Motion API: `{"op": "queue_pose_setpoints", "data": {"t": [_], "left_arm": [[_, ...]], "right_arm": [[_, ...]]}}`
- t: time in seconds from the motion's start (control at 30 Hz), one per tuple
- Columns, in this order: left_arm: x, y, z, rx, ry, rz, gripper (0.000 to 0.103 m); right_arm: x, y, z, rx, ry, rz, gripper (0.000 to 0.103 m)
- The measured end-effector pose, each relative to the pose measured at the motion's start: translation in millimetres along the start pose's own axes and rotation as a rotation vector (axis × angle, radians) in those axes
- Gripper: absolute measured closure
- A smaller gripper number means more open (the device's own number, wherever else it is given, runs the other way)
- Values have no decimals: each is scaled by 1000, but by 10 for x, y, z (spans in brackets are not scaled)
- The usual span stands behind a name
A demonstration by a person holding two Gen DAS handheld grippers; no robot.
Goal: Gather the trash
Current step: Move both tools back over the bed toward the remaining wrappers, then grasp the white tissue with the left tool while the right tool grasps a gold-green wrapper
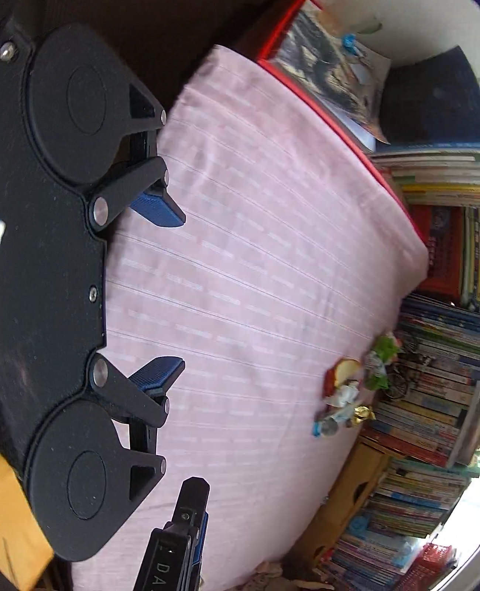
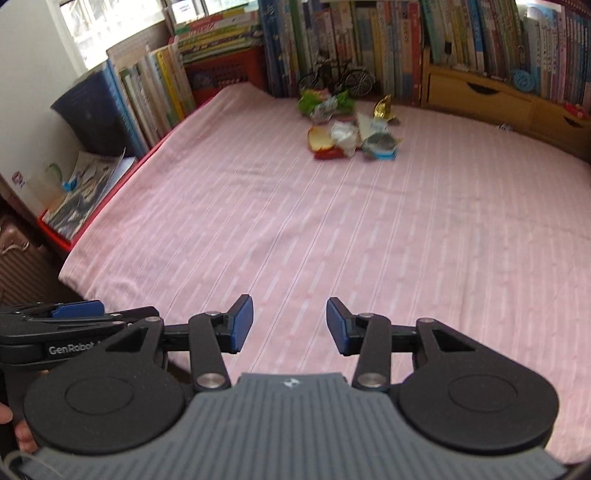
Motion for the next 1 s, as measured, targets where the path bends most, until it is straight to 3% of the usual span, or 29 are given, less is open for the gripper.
{"op": "queue_pose_setpoints", "data": {"t": [0.33, 0.4, 0.47, 0.53, 0.77, 1.0], "left_arm": [[702, -592, -1154, 87, 3, 37, 29], [863, -761, -1322, 91, 6, 52, 34], [1006, -920, -1466, 96, 8, 81, 51], [1176, -1151, -1632, 88, 17, 102, 59], [1544, -1869, -2022, 59, 27, 96, 60], [1675, -2489, -2136, -7, 52, 71, 61]], "right_arm": [[841, -212, -1026, 109, -46, 91, 42], [978, -319, -1166, 107, -48, 93, 42], [1116, -467, -1308, 97, -44, 92, 42], [1218, -609, -1420, 85, -35, 95, 42], [1514, -1123, -1696, 24, -29, 75, 42], [1629, -1545, -1767, -35, -15, 41, 42]]}}
Point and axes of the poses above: each gripper's, at about its wrist camera, not at the fingertips, and y roughly against the way its jaws point, x to its right, z to its underside, the point moved 2 cm from there along -y, roughly the way its jaws point
